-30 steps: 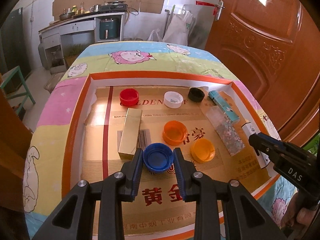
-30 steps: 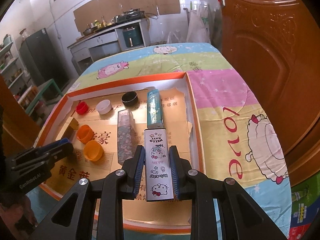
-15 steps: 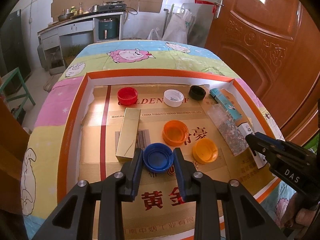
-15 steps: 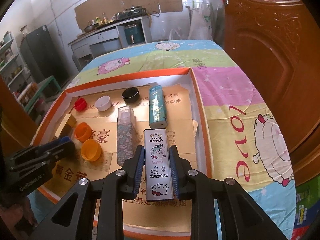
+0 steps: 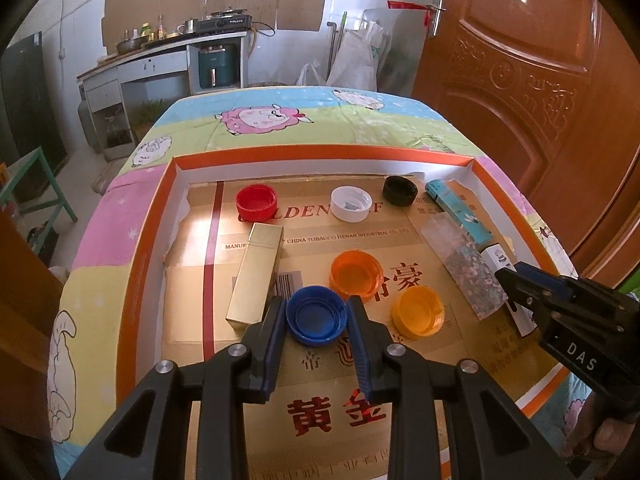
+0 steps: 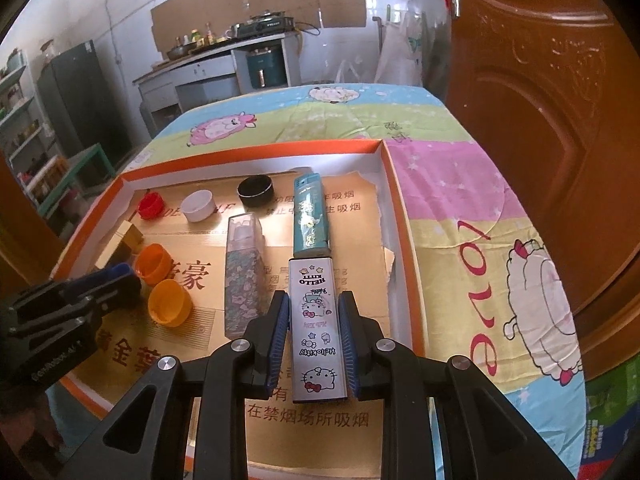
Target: Organize rigid objects
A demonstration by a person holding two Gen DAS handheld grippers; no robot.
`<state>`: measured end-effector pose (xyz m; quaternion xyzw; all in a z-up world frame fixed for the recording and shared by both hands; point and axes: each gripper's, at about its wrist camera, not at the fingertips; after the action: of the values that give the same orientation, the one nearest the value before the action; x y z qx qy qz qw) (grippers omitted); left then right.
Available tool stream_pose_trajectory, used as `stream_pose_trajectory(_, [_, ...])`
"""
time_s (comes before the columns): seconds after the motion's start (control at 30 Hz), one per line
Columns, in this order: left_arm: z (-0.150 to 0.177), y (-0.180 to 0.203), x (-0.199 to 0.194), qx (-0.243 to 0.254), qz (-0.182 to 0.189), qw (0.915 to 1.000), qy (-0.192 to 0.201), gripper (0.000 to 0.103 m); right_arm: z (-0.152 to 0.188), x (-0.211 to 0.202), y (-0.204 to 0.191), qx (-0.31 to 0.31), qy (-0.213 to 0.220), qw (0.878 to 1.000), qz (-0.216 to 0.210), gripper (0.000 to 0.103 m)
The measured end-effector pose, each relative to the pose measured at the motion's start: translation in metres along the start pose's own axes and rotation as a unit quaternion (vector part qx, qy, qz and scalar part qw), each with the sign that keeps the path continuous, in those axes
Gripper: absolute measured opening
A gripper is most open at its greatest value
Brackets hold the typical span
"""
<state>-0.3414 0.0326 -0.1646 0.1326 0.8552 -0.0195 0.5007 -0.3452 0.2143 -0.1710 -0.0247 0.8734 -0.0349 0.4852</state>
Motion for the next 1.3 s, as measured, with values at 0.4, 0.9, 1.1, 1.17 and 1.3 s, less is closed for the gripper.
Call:
stream_pose_trajectory(0.4, [0.0,-0.004,0.001,-0.006,0.0,0.9999,0.012,0.031,0.0,0.002,-0.002,-0.006,0.003,1.0,0.006,0.026])
stream_pose_trajectory(0.9, [0.003,-0.009,-0.003,-0.019,0.002,0.9997,0.018,0.052,0.0,-0.01,-0.002,-0.009,0.028,1.0,0.006,0.045])
stream_pose_trajectory(1.1, [0.005,-0.008,-0.007,-0.018,0.006,0.9996,0.021,0.052,0.0,-0.022,-0.003,-0.012,0.046,0.999,0.008,0.045])
stream_pose_trajectory(1.17, [0.006,-0.007,-0.009,-0.018,0.007,0.9996,0.022,0.052,0.001,-0.024,-0.002,-0.01,0.046,0.999,0.008,0.045])
stream_pose_trajectory(1.3, [0.007,-0.007,-0.015,-0.017,0.004,0.9995,0.027,0.052,0.003,-0.027,-0.003,-0.005,0.046,0.999,0.006,0.045])
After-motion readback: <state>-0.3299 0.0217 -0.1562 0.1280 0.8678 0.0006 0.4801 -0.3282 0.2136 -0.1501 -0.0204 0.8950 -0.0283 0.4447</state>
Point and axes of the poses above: each gripper's, at about its wrist camera, not at the fingertips, and x roughly the way its jaws point, y to its right, z to its underside, and after that the axes turned 9 degrees about -y, right-handed
